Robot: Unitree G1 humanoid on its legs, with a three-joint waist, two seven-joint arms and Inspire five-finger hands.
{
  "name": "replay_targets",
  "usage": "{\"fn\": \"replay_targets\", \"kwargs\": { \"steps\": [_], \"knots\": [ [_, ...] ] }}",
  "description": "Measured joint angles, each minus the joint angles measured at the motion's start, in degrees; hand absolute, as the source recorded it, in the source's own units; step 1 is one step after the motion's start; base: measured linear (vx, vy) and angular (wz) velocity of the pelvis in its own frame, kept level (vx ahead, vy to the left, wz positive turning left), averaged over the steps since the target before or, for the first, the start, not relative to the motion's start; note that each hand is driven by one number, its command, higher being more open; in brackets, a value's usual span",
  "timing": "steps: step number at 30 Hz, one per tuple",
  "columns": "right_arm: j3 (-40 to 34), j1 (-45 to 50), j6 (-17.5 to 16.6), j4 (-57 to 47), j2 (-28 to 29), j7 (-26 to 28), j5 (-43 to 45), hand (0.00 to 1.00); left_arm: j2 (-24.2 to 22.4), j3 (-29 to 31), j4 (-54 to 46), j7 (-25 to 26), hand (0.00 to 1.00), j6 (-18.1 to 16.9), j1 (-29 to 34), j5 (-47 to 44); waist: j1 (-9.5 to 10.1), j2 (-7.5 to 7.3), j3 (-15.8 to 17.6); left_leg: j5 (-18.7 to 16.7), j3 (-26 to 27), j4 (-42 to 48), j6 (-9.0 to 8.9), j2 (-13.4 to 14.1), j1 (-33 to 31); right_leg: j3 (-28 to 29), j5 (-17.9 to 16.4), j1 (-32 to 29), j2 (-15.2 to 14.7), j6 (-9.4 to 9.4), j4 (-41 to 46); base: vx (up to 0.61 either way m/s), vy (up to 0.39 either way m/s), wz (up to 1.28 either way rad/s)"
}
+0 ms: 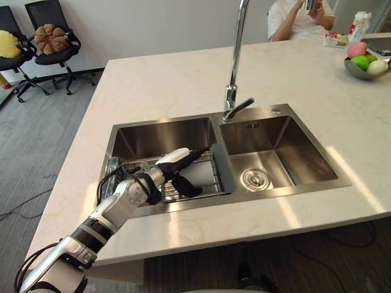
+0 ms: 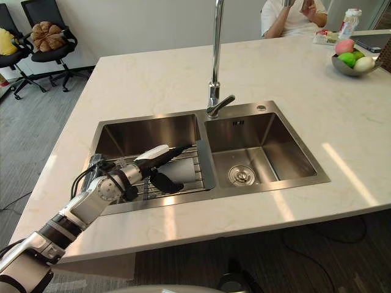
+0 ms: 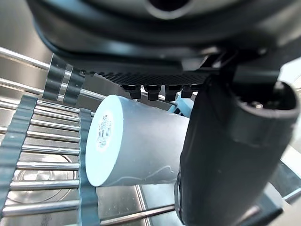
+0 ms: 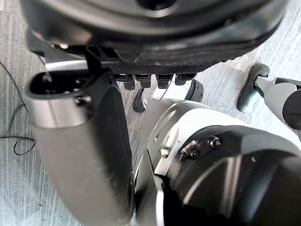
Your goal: Walk over to the sink, pick up the cup, carry it to the dishwasher, place the cup inside the dishwasher, then close the dishwasher door
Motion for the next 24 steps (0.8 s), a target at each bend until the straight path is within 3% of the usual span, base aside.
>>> {"fn": "replay_targets", "kwargs": {
  "steps": [7,17,18,24],
  "knots": [
    [2.0,0.1,-0.7,-0.3,-0.1,-1.3,0.0,1.0,-0.9,-0.7,2.0,0.1,1.0,-2.7,0.3,3.7,-0.12,-0.27,-0.5,-0.1,1.3,-0.6,-0.08,0.0,0.2,0.8,0.1,-0.7,0.3,0.1,0.0,0.0,-0.003,-0.07],
    [3.5,0.0,-1.2,-0.4,-0.4,-1.8,0.0,1.0,-0.4,-2.7,3.2,-1.9,1.0,-0.5,-1.6,3.6,-0.72,-0.28,-0.8,-0.1,1.5,-0.6,-0.1,0.0,0.3,0.9,0.0,-0.8,0.3,0.11,0.1,-0.03,-0.011,-0.01],
    [3.9,0.0,-1.3,-0.4,-0.6,-1.9,0.0,1.0,-0.3,-2.8,3.2,-2.2,0.0,-0.3,-1.6,3.6,-0.87,-0.26,-0.9,-0.1,1.5,-0.6,-0.1,0.0,0.3,0.9,0.1,-0.8,0.3,0.12,0.1,-0.03,-0.017,0.0],
    [4.6,-0.5,-1.4,-0.4,-0.9,-1.8,-0.1,1.0,-0.3,-3.7,4.7,-3.9,0.0,1.2,-3.8,3.7,-1.57,-0.2,-1.0,-0.1,1.5,-0.6,-0.1,0.0,0.2,0.8,0.1,-0.9,0.3,0.13,0.1,0.0,0.0,0.0]
  ]
}}
